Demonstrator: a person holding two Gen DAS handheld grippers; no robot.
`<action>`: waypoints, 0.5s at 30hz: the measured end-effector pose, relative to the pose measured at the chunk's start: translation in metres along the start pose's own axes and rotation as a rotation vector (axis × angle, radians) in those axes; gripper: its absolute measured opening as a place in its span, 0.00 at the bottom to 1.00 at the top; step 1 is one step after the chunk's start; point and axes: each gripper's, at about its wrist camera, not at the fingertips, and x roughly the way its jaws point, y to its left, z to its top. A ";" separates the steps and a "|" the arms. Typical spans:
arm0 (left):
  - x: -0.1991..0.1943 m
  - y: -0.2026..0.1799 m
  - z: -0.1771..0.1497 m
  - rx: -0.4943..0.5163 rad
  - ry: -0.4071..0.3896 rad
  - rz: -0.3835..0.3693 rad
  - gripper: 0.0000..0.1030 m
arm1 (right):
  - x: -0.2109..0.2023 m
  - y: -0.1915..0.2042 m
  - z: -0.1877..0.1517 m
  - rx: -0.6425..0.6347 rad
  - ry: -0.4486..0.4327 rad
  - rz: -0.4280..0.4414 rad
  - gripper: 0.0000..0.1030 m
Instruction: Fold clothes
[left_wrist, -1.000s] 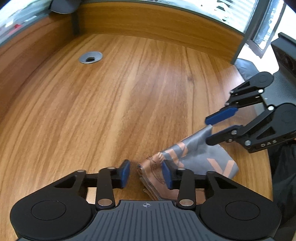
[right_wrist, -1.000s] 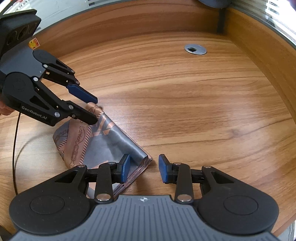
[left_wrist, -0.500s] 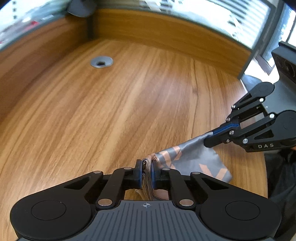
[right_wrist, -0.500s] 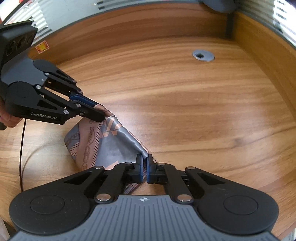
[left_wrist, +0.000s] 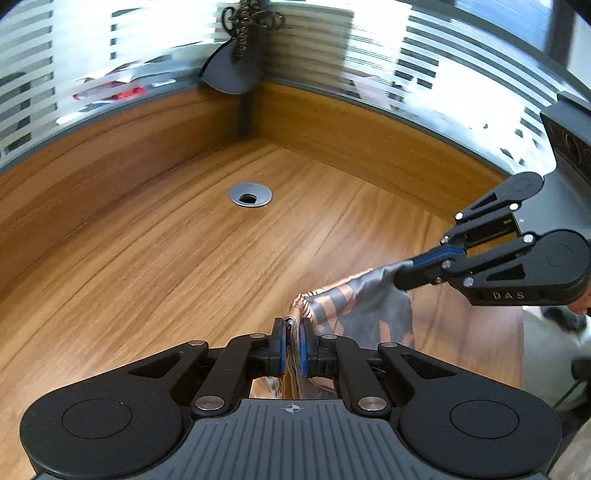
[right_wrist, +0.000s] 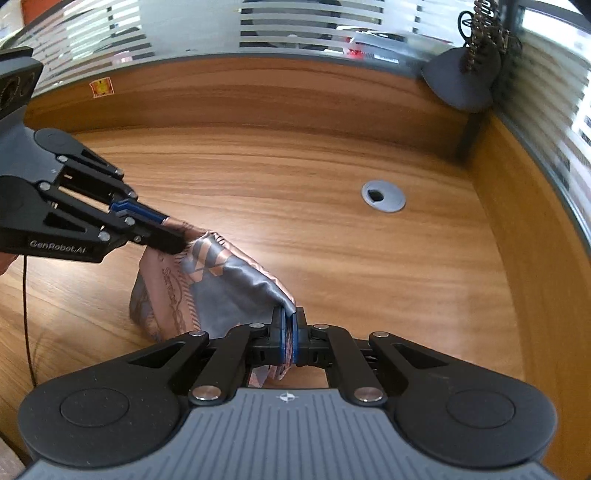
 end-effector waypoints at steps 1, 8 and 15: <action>0.003 -0.002 0.003 -0.008 0.001 0.010 0.09 | 0.001 -0.006 0.003 -0.012 0.001 0.002 0.03; 0.022 -0.007 0.031 -0.070 -0.016 0.080 0.09 | 0.005 -0.045 0.027 -0.067 -0.010 0.023 0.03; 0.021 -0.010 0.078 -0.066 -0.102 0.135 0.09 | -0.016 -0.080 0.052 -0.090 -0.118 -0.010 0.03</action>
